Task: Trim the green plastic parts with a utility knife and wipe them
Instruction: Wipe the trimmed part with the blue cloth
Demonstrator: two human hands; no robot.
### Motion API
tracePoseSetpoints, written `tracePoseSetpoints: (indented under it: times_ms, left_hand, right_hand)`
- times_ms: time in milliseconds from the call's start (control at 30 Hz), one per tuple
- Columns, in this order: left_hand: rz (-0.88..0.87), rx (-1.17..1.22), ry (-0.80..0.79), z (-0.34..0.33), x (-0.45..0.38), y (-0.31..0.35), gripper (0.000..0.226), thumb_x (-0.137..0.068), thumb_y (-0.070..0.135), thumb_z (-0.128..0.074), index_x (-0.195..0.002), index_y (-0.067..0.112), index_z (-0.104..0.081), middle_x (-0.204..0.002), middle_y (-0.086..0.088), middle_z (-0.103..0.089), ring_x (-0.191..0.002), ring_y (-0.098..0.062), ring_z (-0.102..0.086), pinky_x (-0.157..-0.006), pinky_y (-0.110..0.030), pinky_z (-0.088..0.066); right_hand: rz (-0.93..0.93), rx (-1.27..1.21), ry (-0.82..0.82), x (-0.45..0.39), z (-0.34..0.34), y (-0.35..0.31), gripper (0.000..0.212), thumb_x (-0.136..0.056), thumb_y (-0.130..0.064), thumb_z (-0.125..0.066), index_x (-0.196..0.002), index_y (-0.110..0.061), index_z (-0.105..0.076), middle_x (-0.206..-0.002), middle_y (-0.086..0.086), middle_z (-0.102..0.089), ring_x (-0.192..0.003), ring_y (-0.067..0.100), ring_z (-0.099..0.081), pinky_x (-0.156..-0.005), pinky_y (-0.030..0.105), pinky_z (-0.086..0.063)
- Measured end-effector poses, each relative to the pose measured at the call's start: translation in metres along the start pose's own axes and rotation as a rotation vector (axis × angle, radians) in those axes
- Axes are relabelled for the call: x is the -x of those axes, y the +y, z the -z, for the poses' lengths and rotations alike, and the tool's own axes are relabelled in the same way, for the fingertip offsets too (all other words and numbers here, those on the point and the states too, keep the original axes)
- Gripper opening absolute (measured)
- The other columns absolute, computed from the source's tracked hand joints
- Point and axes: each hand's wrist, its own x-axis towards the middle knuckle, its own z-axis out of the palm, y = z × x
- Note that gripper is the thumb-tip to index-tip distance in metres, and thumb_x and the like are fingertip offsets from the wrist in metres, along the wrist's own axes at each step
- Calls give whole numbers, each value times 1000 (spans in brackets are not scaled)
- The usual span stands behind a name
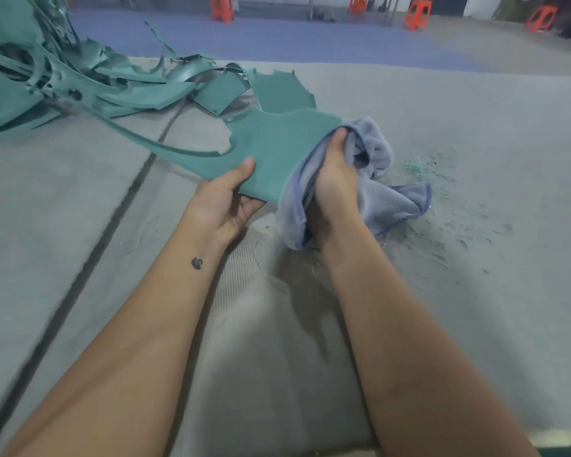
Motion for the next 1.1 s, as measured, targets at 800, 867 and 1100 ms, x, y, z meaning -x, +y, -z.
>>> tracePoseSetpoints:
  times_ms: [800,867,1100]
  left_hand:
    - [-34,346,-311,5,18,17,50,-96,56,-38,-123,19,-56,-109,-10,-60,-96,-25,-62,-87,-36,-54]
    - [-11,343,-331,4,18,14,42,-92,43,-44,-123,17,-55,-109,-10,-56,-96,-24,-60,-91,-36,-51]
    - [112,254,-389,12,16,11,44,-70,23,-45,-98,0,-70,-103,-17,-68,-94,-30,-65,-96,-37,-49]
  right_hand:
    - [507,748,-353,15,-13,22,28,-87,-50,-63,-101,-26,-70,-108,-5,-69,-104,3,-57,-98,20,-39]
    - [541,1080,-349,12,-21,31,54,-86,-68,-48,-121,-29,-64,-133,2,-58,-130,21,-42,-113,39,-26]
    - [426,1243,121,-12,-17,25,68,-98,-57,-30,-152,-16,-24,-160,14,-12,-148,32,-3,-117,43,2]
